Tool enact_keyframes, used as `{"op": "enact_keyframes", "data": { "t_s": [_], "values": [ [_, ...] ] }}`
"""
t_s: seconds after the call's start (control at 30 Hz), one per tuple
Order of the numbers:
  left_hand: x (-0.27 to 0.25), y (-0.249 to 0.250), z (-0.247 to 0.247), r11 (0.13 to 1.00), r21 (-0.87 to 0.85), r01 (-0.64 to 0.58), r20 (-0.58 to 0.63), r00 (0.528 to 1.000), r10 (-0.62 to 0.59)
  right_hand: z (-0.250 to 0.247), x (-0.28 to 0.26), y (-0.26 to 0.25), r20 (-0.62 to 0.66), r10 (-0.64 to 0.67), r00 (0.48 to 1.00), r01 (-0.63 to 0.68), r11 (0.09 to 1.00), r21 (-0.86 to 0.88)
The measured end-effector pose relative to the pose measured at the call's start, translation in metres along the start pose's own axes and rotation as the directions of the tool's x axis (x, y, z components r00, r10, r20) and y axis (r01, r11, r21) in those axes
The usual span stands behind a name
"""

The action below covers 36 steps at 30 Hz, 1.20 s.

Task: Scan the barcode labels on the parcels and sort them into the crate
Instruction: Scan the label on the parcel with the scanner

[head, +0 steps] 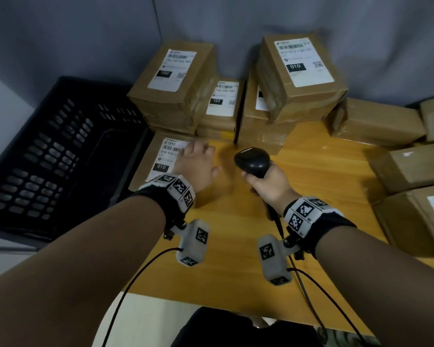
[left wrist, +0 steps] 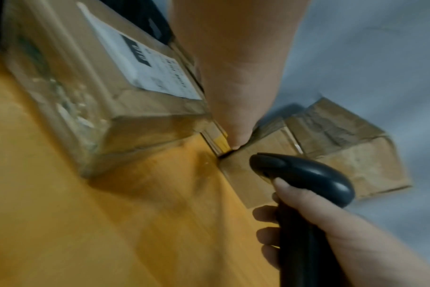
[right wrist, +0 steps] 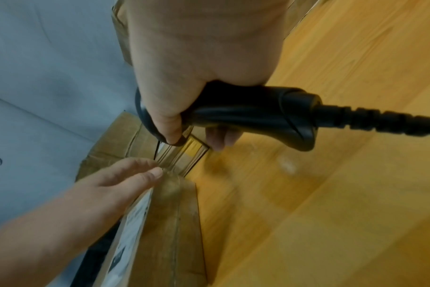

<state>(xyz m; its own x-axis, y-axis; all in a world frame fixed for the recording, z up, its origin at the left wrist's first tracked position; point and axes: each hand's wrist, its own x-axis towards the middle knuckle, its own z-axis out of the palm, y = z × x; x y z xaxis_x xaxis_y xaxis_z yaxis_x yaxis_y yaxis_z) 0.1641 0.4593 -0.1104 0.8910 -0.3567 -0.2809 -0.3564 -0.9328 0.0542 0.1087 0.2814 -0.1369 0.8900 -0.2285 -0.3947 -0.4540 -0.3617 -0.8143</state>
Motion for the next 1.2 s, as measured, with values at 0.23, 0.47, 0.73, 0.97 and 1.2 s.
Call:
{"op": "enact_keyframes", "data": {
  "t_s": [0.23,0.47,0.73,0.97,1.2],
  "values": [
    [0.017,0.062,-0.035,0.965,-0.181,-0.192,-0.009,0.981,0.193,-0.071,-0.013,0.008,-0.193,0.002,0.981,0.017,0.995,0.095],
    [0.021,0.165,-0.051,0.903,-0.342,-0.26,0.0,0.961,0.277,-0.178,-0.041,0.06,-0.332,0.07,0.941,-0.028,0.991,0.128],
    [0.021,0.32,-0.025,0.771,-0.635,0.044,0.239,0.96,0.143,-0.328,-0.082,0.132,-0.442,0.076,0.894,-0.079,0.997,0.011],
    [0.002,0.405,0.0,0.767,-0.611,0.196,0.512,0.837,0.194,-0.416,-0.091,0.185,-0.333,0.16,0.929,-0.173,0.985,-0.011],
    [-0.003,0.374,-0.002,0.851,-0.465,0.245,0.449,0.893,-0.011,-0.382,-0.089,0.187,-0.06,0.187,0.981,-0.191,0.978,-0.082]
  ]
}}
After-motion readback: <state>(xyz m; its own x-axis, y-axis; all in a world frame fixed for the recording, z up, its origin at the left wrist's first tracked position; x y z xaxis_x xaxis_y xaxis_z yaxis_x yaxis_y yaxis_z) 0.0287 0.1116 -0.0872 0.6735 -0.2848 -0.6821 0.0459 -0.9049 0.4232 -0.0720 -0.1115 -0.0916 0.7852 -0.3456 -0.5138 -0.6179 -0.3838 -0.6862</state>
